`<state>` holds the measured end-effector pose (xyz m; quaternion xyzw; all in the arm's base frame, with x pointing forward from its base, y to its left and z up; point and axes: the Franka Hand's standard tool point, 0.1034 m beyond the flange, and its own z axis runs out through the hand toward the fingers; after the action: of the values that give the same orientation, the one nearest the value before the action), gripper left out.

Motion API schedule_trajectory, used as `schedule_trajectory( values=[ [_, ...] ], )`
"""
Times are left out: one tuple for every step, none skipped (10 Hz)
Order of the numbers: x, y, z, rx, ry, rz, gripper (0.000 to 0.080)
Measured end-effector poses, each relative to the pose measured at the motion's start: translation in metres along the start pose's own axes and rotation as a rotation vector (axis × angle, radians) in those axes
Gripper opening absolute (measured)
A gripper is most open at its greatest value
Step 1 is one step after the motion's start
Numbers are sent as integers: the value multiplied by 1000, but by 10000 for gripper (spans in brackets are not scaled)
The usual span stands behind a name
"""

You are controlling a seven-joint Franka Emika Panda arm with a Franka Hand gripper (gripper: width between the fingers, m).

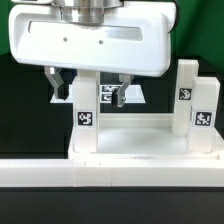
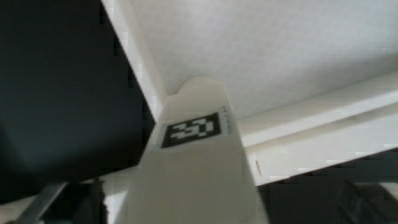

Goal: Assemble desk

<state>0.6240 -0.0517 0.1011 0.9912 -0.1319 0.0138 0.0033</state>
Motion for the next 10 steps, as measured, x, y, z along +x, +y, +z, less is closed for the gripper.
schedule_trajectory(
  values=[
    [0, 1, 0, 0, 0, -76, 649],
    [0, 2, 0, 0, 1, -125, 637],
    [0, 2, 0, 0, 1, -133, 637],
    [0, 2, 0, 0, 1, -131, 465],
    [0, 2, 0, 0, 1, -131, 285],
    [0, 2, 0, 0, 1, -131, 288],
    [0, 2, 0, 1, 1, -106, 288],
    [0, 2, 0, 1, 1, -106, 288],
    [0, 2, 0, 1, 1, -69, 288],
    [0, 4, 0, 9, -1, 36, 288]
  ],
)
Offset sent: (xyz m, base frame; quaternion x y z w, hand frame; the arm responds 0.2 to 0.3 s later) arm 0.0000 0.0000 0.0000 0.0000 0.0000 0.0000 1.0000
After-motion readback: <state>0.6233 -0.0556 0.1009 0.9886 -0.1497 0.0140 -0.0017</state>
